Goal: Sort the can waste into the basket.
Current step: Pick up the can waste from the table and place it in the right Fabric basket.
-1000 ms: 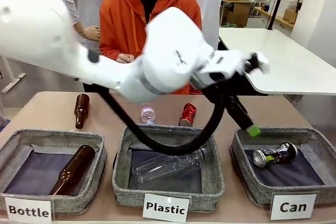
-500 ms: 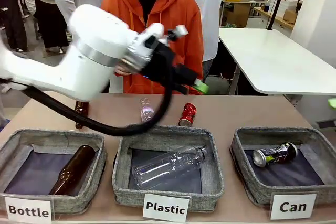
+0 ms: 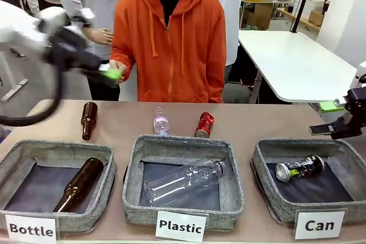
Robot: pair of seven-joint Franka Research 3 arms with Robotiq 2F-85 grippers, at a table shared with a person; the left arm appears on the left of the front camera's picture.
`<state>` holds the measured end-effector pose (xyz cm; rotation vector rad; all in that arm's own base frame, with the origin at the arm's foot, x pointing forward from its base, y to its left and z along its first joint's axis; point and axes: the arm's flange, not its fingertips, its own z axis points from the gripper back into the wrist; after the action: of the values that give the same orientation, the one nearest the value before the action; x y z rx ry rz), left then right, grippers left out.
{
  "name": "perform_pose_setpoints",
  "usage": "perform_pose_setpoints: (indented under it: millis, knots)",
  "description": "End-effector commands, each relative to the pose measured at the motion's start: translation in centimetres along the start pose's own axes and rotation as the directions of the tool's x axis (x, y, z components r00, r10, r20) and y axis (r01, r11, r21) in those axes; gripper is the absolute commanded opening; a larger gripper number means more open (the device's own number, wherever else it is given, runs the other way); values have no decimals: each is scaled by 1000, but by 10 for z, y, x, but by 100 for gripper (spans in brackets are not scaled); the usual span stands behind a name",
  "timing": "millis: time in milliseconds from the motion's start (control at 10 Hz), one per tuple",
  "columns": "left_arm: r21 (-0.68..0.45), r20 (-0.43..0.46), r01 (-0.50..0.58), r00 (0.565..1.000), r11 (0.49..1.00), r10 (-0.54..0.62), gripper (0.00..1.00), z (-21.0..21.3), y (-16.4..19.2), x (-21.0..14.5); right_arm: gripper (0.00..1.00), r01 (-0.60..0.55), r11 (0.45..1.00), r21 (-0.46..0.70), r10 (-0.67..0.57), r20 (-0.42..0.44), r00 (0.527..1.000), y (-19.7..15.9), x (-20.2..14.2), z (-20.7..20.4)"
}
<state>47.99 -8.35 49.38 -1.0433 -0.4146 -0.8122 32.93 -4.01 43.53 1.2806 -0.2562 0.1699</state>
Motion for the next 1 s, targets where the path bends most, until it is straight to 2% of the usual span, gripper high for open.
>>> perform_pose_setpoints:
  millis: [0, 200, 400, 500, 700, 800, 900]
  knots:
    - [-41, 37, -235, 971, 971, 237, 100, 94, -27, -70, 100, 30, 999, -13, -29, 37, 999, -5, -25, -33]
    - [-1, 108, -398, 912, 918, 395, 100, 129, -22, -137, 100, 30, 1000, -8, -29, 85, 996, -12, -19, -41]
    - [-3, 182, -529, 834, 848, 521, 100, 128, -28, -196, 100, -24, 1000, 5, 23, 163, 986, -20, -5, -54]
    - [-48, 236, -578, 786, 815, 572, 100, 115, -32, -219, 100, -58, 997, 55, 46, 202, 978, -25, 4, -63]
    - [-113, 220, -573, 782, 811, 583, 100, 79, -23, -226, 100, -50, 997, 66, 32, 242, 970, -35, 15, -72]
    - [-139, 270, -564, 769, 814, 579, 100, 70, -17, -227, 100, -39, 998, 50, 26, 236, 971, -39, 10, -72]
    - [-75, 204, -582, 786, 809, 584, 100, 108, -4, -223, 100, -18, 998, 67, 4, 208, 978, -29, 40, -51]
